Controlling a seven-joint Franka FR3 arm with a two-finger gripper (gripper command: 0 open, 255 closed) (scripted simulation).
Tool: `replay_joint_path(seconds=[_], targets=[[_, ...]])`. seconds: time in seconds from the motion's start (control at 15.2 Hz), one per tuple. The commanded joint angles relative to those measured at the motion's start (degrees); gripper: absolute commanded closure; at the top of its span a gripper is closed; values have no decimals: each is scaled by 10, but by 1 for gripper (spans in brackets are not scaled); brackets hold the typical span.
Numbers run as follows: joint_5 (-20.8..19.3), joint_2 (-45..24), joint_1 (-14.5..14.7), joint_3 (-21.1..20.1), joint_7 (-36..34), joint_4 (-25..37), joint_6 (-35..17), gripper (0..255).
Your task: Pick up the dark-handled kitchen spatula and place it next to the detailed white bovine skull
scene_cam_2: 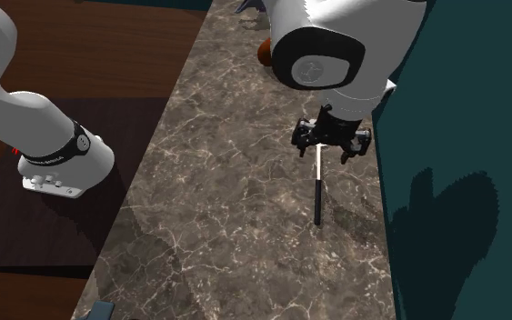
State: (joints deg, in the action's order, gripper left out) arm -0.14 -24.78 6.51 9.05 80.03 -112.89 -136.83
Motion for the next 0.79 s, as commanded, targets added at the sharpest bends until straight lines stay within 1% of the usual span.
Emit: replay_joint_path(seconds=[0.0, 0.4, 0.73], targets=[[2, -19, -2, -6, 15, 12, -7, 0], [7, -56, -7, -10, 19, 12, -45, 0], [7, -56, -7, -10, 19, 12, -45, 0]])
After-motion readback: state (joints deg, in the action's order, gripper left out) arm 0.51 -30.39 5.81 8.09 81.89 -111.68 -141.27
